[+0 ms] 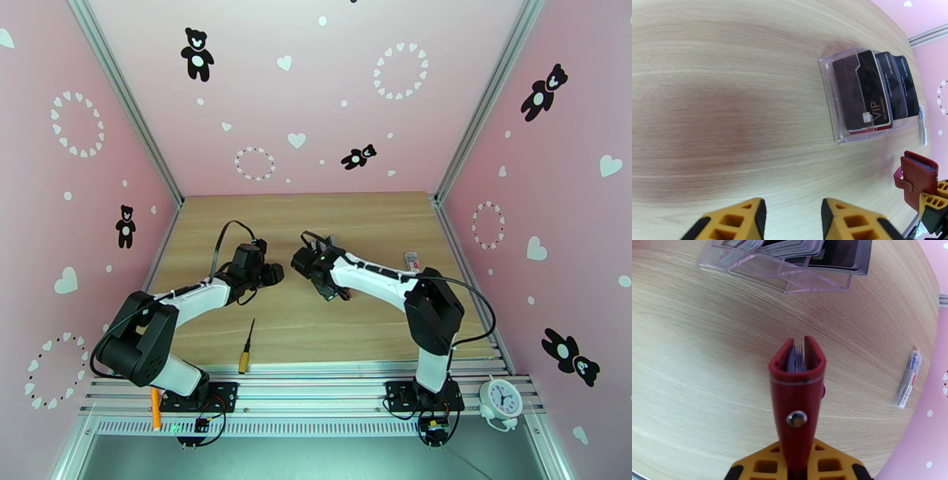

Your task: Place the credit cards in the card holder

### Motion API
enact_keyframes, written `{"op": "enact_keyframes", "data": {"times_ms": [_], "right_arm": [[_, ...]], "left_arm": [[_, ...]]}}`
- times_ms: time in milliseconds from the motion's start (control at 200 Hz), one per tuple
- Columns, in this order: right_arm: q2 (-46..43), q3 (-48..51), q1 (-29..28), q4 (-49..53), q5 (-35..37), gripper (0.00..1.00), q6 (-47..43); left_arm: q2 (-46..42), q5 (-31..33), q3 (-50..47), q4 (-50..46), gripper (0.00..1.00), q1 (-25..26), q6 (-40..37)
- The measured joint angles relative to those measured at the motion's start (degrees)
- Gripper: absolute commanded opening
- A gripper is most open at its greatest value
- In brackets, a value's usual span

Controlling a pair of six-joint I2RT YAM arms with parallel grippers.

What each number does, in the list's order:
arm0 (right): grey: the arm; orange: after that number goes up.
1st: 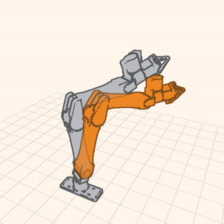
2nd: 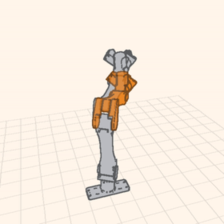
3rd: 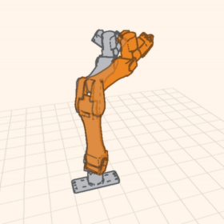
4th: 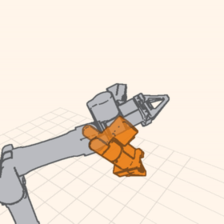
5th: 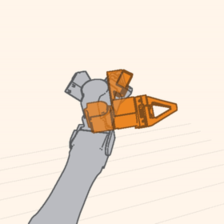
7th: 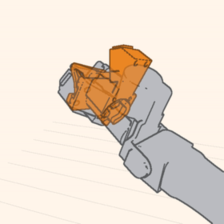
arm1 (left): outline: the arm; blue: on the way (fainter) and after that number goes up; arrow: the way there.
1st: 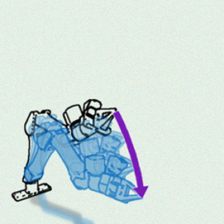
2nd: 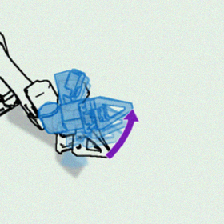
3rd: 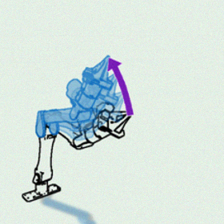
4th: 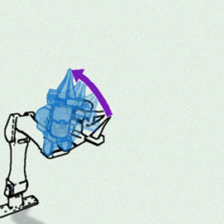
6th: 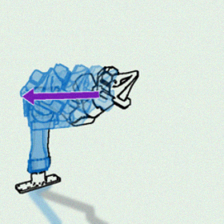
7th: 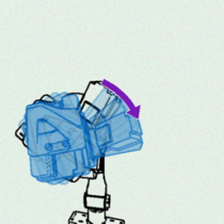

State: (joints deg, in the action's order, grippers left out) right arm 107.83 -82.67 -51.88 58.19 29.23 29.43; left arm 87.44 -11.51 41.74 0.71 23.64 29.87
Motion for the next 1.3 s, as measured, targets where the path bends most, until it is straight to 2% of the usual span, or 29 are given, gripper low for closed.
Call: {"op": "enact_keyframes", "data": {"times_ms": [360,741,991,1301], "right_arm": [[5.22,-2.56,-3.61,-0.31,1.03,0.0,1.53],[8.28,-3.45,-5.05,-1.36,-2.03,0.0,2.99],[8.31,-3.72,-5.05,-2.29,-4.31,0.08,3.58],[9.29,-5.64,-5.33,-4.09,-7.91,0.13,4.2]], "left_arm": [[-0.13,0.0,-0.07,-0.02,0.44,-0.31,0.2],[-0.61,0.44,-0.2,-0.07,0.44,-0.68,0.39],[-0.79,0.44,-0.28,-0.09,0.44,-0.74,0.39],[-0.79,0.44,-0.28,-0.09,0.44,-0.74,0.37]]}}
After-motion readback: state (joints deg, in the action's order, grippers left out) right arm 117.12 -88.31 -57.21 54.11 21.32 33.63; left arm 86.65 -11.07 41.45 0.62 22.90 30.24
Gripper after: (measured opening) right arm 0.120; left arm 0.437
